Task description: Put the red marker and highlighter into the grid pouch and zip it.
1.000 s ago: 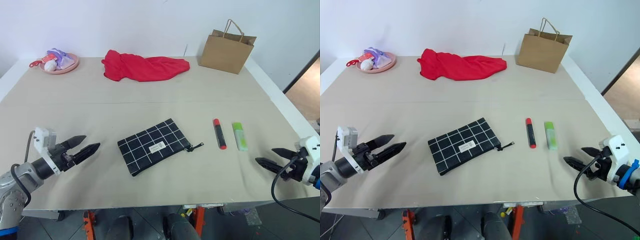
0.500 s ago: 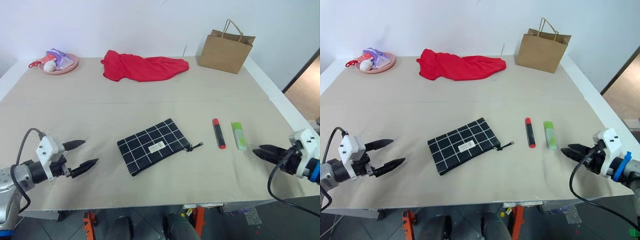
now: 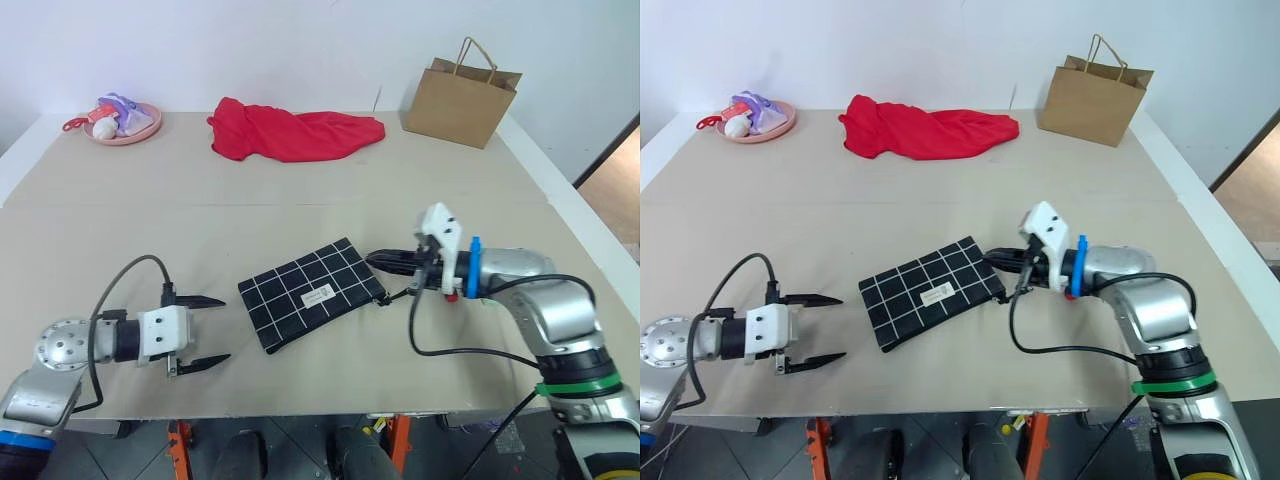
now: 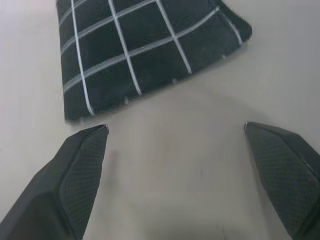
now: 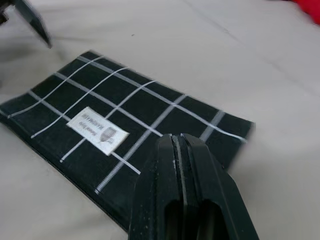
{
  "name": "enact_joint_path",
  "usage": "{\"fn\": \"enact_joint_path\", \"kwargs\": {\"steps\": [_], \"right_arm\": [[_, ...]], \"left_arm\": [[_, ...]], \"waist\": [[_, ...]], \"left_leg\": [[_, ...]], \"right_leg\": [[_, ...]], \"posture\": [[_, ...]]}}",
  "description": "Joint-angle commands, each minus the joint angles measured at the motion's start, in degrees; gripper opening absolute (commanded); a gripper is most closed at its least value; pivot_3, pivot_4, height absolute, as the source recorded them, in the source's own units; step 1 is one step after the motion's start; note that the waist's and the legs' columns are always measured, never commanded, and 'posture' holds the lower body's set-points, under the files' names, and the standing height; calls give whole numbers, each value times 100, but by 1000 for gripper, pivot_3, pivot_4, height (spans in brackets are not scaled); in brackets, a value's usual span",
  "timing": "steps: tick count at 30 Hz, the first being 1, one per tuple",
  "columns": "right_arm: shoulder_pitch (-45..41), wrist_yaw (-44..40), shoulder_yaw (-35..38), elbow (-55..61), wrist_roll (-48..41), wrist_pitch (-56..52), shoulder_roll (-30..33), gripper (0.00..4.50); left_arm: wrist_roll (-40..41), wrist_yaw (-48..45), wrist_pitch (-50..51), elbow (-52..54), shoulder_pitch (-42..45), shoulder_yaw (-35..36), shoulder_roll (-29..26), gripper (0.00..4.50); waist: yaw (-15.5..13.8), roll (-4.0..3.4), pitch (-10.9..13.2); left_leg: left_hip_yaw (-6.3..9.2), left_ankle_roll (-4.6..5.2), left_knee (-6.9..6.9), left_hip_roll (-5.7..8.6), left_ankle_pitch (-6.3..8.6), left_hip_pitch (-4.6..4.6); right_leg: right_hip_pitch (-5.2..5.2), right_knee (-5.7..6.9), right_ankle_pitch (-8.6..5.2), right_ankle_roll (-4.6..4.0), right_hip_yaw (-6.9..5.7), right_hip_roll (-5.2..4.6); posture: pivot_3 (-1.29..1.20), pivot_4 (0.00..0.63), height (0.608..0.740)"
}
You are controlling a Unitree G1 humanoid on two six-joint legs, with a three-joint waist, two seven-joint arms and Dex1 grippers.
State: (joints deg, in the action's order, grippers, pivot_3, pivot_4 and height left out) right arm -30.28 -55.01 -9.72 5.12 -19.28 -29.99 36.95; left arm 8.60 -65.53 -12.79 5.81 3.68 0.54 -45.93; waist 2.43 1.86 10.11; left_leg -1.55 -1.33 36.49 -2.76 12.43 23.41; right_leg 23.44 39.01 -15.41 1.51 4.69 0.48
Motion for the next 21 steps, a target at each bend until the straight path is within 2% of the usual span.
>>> {"fn": "enact_joint_path", "kwargs": {"steps": [1,10,21], "right_arm": [[-66,-90,-154,-133,322,369,29,67],[-243,-70,-1177,-1171,1993,1727,183,67],[-354,-106,-1092,-1538,2180,2036,-123,67]], "left_arm": [[-26,22,-123,173,97,-110,1,4500],[-199,75,-146,315,424,-516,48,4500],[-1675,1319,-753,60,682,-1028,574,4500]], "waist": [[9,0,0],[16,2,-1],[15,11,-21]], "left_leg": [[-1,0,0,0,0,0],[1,1,7,-11,-1,-11],[-8,33,14,-12,-32,-42]], "right_leg": [[1,0,0,1,2,-1],[-5,4,-1,5,-2,18],[-32,5,34,24,8,17]], "posture": [[0,150,740],[0,150,740],[0,150,740]]}}
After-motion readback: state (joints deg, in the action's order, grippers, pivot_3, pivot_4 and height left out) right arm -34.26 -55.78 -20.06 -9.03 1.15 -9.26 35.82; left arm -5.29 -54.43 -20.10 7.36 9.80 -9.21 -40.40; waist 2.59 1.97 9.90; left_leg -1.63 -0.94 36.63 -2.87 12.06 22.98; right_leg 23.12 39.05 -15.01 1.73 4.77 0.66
